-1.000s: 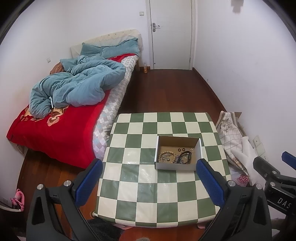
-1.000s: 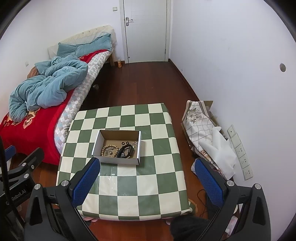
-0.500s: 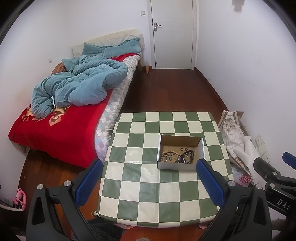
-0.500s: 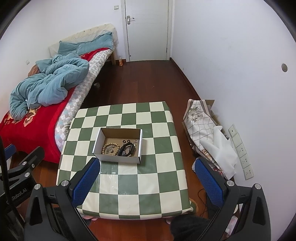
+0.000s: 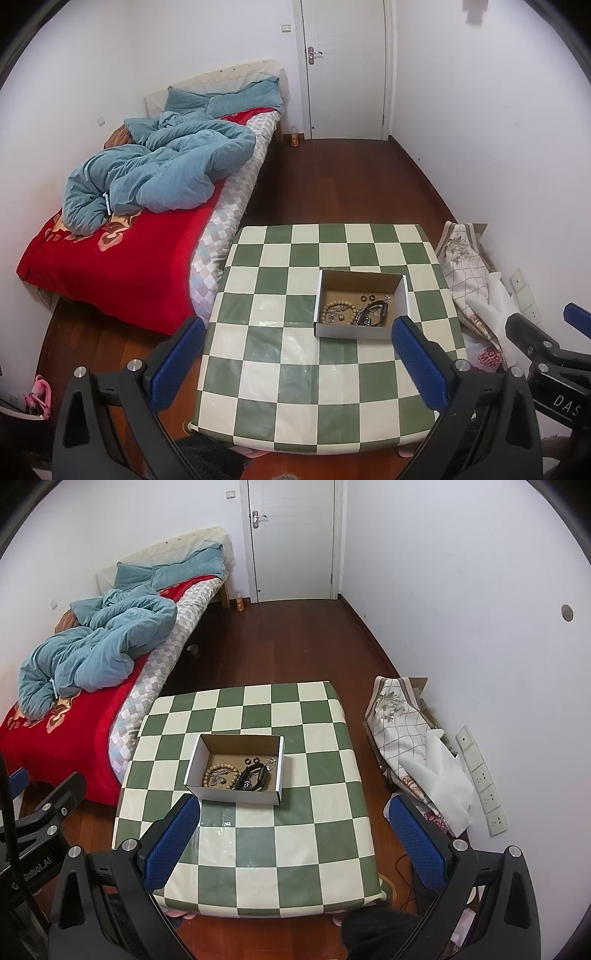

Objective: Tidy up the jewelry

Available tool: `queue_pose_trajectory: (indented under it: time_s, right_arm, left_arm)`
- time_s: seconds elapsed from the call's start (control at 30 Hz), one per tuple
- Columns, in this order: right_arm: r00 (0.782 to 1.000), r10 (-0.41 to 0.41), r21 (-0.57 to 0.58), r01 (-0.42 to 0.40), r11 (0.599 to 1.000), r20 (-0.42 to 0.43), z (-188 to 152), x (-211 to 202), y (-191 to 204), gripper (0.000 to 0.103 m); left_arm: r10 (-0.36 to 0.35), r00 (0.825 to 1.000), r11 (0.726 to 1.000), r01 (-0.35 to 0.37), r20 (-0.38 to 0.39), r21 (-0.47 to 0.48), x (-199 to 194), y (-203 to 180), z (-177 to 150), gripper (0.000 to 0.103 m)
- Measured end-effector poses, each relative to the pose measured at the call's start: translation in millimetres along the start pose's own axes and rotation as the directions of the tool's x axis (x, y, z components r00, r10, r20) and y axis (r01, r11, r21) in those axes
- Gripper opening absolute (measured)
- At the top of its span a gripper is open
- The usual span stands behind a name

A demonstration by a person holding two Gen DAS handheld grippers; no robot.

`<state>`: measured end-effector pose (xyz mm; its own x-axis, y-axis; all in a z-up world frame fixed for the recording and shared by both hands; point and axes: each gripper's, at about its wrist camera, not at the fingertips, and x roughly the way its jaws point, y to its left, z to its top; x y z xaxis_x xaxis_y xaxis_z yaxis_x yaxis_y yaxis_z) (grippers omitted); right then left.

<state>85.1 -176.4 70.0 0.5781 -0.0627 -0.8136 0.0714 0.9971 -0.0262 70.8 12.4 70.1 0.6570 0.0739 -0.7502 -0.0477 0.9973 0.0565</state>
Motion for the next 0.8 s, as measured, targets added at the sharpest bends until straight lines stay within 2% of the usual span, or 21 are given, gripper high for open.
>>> queue_pose_trajectory:
  time_s: [0.8]
  right_arm:
    - [1.0,-0.005,0.003,0.005,1.0,0.003,5.1,2.6,1.5,0.103]
  left_arm:
    - [0.015,1.0,1.0,-0.015,0.007,-0.007,0.9,7.3,0.7,0.103]
